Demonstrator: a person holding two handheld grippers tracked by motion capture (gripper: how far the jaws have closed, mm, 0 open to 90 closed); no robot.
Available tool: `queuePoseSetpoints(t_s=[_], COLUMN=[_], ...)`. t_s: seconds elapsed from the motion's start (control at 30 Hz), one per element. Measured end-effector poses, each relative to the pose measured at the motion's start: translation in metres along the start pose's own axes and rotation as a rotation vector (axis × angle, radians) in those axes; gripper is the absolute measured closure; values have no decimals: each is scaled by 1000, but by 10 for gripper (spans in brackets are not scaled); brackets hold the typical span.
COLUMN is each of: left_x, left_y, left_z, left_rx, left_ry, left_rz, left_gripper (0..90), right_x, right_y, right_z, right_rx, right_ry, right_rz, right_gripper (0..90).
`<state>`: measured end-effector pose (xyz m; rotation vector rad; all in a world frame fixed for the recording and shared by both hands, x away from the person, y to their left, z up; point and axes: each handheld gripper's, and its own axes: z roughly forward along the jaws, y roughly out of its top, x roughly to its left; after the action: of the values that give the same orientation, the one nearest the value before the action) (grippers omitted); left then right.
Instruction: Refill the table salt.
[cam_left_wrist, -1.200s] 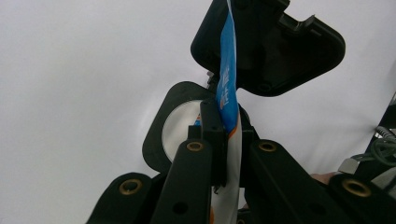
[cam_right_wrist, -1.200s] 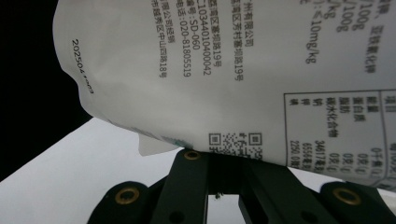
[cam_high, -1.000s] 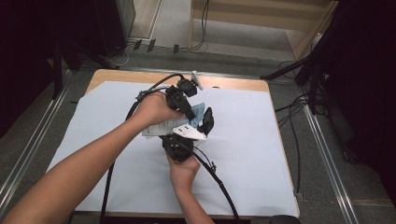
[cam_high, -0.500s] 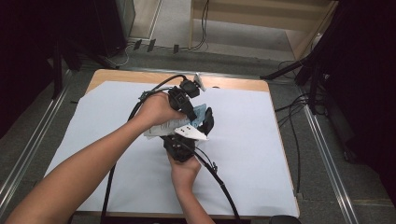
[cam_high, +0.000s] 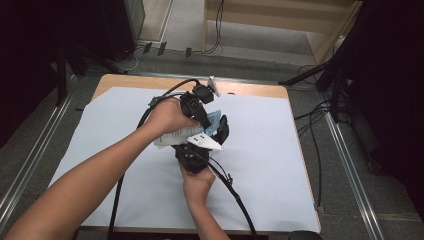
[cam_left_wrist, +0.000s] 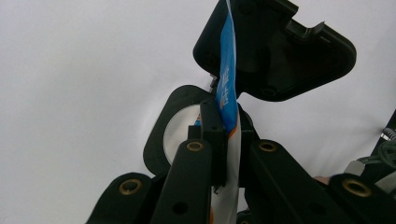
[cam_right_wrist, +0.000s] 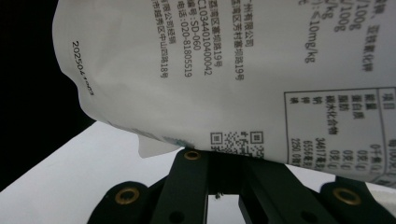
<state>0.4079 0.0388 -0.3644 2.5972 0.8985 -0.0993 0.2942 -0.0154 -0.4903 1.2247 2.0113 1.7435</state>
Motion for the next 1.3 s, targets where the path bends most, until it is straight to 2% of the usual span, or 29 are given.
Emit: queuePoseSetpoints(t_s=[0.67, 1.07, 1.3], left_x=[-1, -4, -4], left_y=[2, 5, 5], left_z=[-1, 1, 1], left_rx=[21, 32, 35], left_ry=[5, 38, 42], left_rz=[-3, 5, 3], left_gripper=[897, 898, 898], right_x=[1, 1, 2], right_y=[1, 2, 2], right_z=[0, -1, -1], right_rx=[-8, -12, -16], right_ry=[9, 12, 19], right_rz=[9, 13, 15], right_gripper=[900, 900, 900])
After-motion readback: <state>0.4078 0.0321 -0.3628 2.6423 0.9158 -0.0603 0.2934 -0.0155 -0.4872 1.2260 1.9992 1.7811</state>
